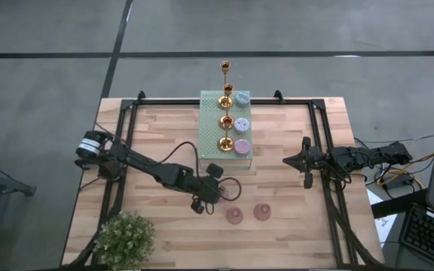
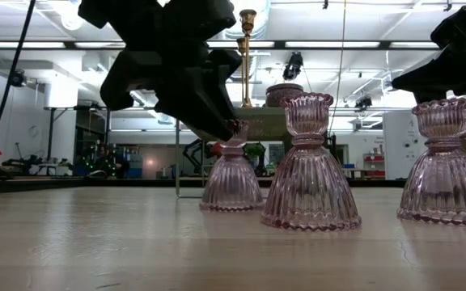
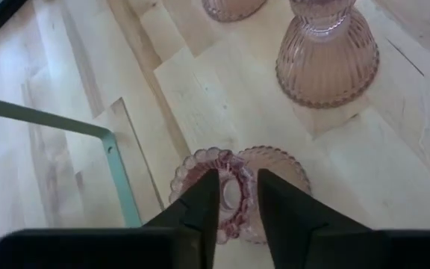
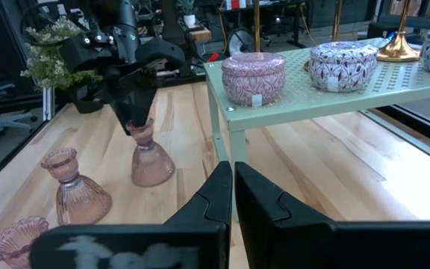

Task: Pick & Place candle stick holders
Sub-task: Put the top pink glass candle holder on the shelf

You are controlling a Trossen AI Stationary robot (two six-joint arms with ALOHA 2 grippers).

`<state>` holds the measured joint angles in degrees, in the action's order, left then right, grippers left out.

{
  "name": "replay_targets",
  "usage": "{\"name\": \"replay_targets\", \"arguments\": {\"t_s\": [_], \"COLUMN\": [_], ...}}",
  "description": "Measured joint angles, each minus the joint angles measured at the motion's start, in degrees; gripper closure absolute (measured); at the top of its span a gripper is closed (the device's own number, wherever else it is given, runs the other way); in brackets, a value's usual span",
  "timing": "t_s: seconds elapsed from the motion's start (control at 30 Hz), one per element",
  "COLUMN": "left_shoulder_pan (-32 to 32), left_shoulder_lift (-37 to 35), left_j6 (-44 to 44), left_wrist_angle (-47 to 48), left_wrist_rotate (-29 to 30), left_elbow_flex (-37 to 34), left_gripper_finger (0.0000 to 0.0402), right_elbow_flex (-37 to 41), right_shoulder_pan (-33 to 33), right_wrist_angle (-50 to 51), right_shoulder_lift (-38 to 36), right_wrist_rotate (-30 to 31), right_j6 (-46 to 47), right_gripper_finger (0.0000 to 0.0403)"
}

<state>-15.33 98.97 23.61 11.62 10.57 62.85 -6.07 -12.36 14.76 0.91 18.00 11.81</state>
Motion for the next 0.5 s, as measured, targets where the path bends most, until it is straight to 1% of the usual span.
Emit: {"name": "replay_targets", "arguments": {"t_s": [0.13, 0.23, 0.33, 0.5], "left_shoulder_pan": [-0.18, -0.28, -0.41, -0.94], "left_shoulder_lift": [-0.24, -1.18, -3.31, -7.82], "left_j6": [-0.33, -1.41, -3.13, -6.35], "left_wrist_angle": [0.53, 1.95, 4.92, 11.24], "left_wrist_rotate": [-0.03, -0.13, -0.18, -0.72], "left_elbow_flex": [0.00, 0.00, -0.23, -0.39], "left_gripper_finger": [0.0347, 0.0367, 0.0375, 0.0375], "right_elbow_flex": [0.00, 0.01, 0.02, 0.00], "right_shoulder_pan": [0.02, 0.02, 0.02, 0.00], "right_wrist_angle": [0.00, 0.00, 0.00, 0.00], "right_shoulder_lift": [0.00, 0.00, 0.00, -0.04], "right_wrist_rotate": [0.00, 0.00, 0.00, -0.02], "right_j6": [0.00, 0.00, 0.00, 0.00], "right_gripper_finger": [0.0390, 0.0390, 0.0390, 0.0390]}}
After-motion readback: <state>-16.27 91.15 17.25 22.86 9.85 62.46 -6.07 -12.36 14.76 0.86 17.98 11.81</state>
